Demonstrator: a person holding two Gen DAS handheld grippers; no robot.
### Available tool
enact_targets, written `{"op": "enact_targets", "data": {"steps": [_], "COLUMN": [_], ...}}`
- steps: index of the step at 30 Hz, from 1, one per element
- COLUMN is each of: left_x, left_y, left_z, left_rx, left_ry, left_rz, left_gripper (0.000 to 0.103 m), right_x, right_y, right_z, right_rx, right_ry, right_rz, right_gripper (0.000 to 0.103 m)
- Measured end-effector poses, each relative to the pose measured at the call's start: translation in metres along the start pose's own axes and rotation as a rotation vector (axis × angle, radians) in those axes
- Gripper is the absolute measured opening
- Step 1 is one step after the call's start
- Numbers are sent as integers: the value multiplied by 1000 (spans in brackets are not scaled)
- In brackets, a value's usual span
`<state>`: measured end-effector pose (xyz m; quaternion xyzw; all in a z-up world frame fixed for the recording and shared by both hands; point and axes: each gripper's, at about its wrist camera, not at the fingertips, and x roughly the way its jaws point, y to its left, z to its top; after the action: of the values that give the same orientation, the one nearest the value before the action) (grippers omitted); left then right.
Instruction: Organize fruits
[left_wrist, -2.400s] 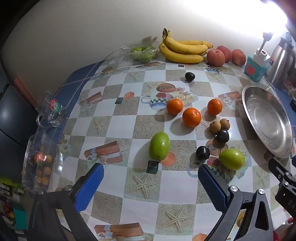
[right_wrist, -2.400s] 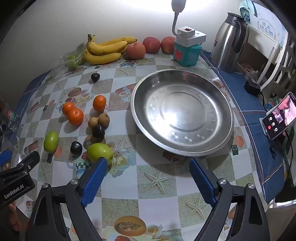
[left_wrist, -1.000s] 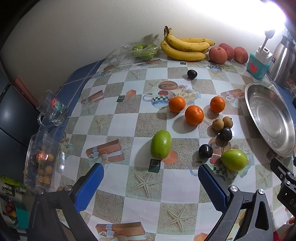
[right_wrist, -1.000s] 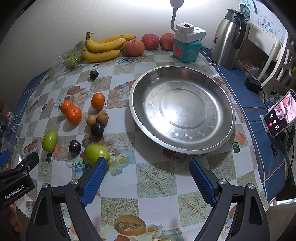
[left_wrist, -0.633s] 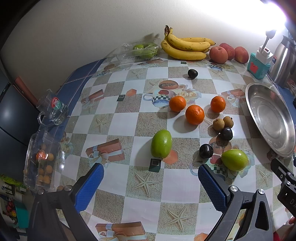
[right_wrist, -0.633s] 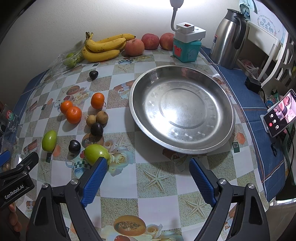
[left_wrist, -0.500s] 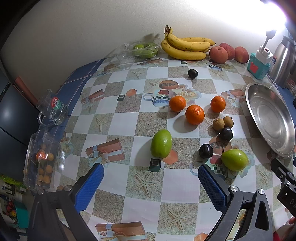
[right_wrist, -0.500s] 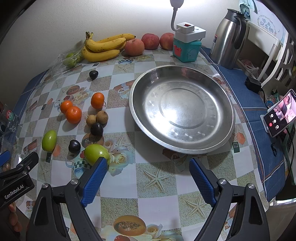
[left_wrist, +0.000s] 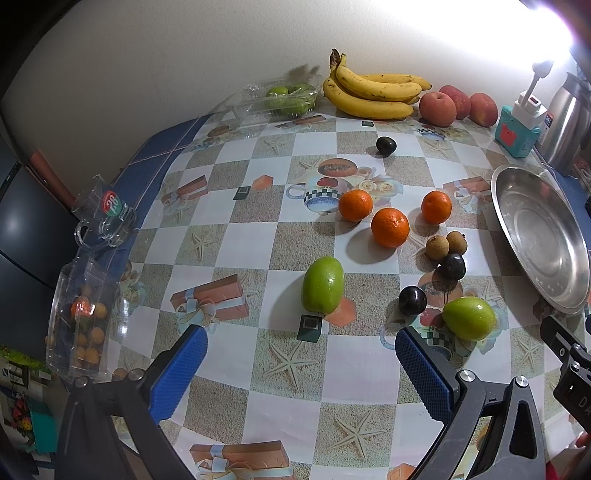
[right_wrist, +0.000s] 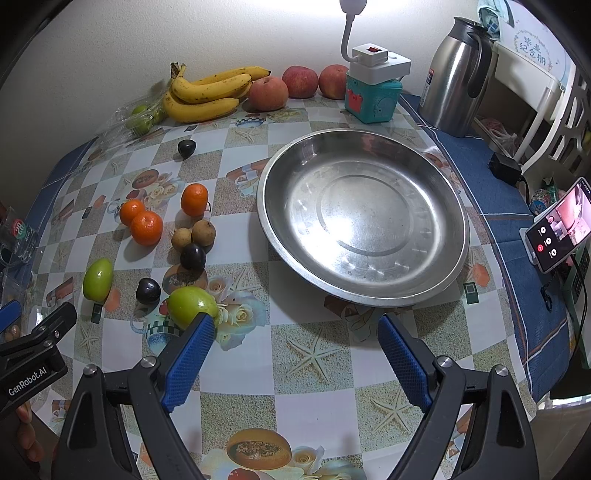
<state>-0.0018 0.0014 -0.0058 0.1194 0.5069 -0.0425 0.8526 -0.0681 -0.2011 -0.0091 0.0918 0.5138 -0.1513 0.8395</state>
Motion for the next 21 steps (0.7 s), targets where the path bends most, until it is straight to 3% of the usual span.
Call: {"op": "enact_targets", "data": {"steps": [21], "left_x": [3], "left_y": [-1], "left_z": [-1], "left_rx": [-4], "left_ry": [10], "left_rz": [-5], "left_gripper": [103], "right_x": [2], "right_y": [2], "right_z": [0], "right_rx": [-1], "right_ry": [3], "right_rz": [-3], "right_gripper": [90]}}
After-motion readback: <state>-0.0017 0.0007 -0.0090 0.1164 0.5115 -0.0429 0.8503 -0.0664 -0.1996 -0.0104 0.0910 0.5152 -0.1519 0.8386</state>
